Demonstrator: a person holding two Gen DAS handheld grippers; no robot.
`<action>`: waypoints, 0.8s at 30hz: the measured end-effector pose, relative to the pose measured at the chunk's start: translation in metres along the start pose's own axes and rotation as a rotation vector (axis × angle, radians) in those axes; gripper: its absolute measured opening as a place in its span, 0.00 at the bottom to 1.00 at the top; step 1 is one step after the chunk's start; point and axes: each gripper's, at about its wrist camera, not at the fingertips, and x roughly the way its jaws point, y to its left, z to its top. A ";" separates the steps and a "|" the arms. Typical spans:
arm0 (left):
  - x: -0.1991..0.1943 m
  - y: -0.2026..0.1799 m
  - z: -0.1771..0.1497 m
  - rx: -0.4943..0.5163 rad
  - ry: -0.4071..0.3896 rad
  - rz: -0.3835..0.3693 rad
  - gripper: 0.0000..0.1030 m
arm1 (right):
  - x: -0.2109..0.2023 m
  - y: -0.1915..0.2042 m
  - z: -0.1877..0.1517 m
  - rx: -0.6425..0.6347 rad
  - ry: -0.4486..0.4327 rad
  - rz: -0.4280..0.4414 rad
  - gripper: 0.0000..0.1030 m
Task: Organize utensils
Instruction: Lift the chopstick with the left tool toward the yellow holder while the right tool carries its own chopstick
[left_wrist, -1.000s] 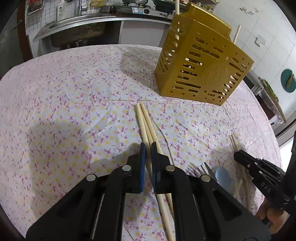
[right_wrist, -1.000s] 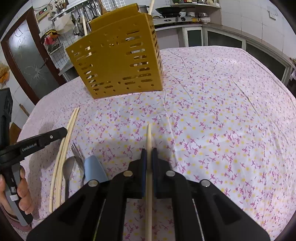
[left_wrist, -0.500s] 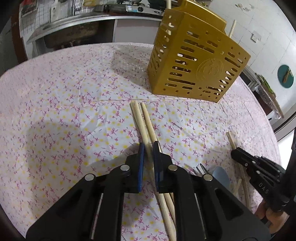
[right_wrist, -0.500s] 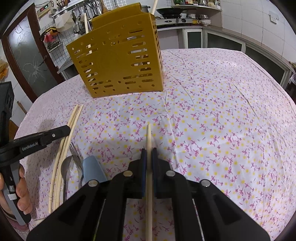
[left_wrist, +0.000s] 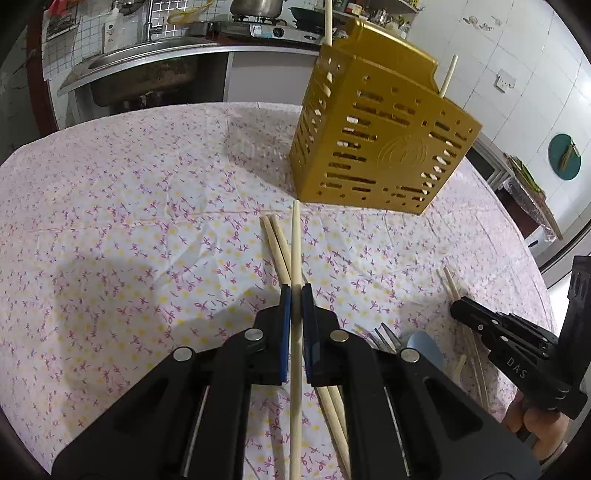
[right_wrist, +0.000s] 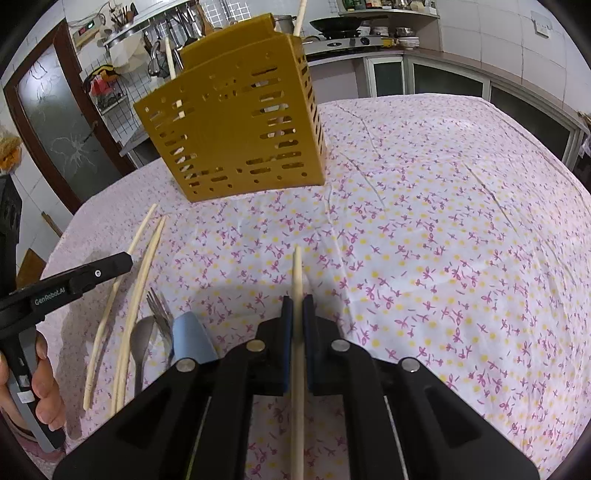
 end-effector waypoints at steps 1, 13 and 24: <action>-0.002 0.001 0.000 -0.002 -0.005 -0.001 0.04 | -0.002 -0.001 0.000 0.002 -0.005 0.002 0.06; -0.039 0.001 -0.004 0.001 -0.061 -0.029 0.04 | -0.029 -0.002 0.009 0.015 -0.050 0.040 0.06; -0.078 -0.012 0.004 0.017 -0.139 -0.076 0.04 | -0.078 0.005 0.032 -0.031 -0.166 0.049 0.06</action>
